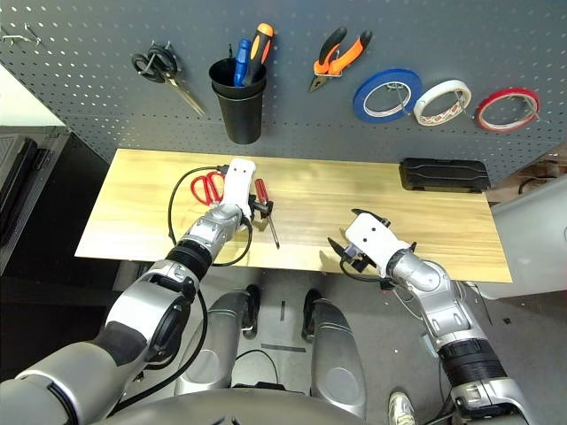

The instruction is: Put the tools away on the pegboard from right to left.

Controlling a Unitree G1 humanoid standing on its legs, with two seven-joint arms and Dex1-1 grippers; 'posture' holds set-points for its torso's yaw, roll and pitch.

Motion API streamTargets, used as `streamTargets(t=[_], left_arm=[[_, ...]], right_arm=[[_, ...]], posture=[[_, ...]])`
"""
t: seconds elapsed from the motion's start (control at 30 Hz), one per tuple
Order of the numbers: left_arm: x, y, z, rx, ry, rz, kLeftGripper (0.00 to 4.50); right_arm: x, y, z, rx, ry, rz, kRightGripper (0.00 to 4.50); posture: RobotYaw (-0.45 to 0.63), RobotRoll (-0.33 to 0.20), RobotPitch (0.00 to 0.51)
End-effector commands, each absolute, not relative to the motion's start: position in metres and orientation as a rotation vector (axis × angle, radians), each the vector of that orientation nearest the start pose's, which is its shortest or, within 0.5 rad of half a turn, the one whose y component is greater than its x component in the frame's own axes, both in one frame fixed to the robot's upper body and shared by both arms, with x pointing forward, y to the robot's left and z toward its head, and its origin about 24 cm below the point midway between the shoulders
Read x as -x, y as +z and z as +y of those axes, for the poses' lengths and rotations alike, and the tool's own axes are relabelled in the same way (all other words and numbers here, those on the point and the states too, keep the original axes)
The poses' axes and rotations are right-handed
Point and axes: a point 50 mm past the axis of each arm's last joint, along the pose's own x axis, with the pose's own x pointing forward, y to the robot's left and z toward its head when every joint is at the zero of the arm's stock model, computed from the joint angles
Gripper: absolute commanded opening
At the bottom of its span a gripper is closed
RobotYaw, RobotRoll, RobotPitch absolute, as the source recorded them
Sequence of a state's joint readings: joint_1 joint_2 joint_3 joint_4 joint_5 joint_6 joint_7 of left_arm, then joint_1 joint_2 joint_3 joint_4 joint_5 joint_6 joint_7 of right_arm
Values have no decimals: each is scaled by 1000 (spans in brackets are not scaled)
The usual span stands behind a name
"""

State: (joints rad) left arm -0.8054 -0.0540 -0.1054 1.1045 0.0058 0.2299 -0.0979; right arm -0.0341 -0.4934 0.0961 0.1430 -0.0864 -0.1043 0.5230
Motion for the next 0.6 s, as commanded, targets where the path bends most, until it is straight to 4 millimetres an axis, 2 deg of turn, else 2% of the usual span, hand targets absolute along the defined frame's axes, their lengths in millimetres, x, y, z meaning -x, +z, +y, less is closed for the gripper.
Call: streamTargets(t=[0.03, 0.33, 0.6], left_arm=[[-347, 3, 56, -185, -367, 587, 4500], [-342, -6, 55, -156, -337, 636, 4500], [-336, -14, 55, -145, -314, 652, 1607]], right_arm=[[-242, 29, -209, 553, 596, 201, 4480], [-236, 32, -207, 559, 608, 180, 4480], [-237, 39, -206, 558, 613, 140, 4500]], posture=[[100, 0, 254], [71, 0, 239], [76, 0, 216]])
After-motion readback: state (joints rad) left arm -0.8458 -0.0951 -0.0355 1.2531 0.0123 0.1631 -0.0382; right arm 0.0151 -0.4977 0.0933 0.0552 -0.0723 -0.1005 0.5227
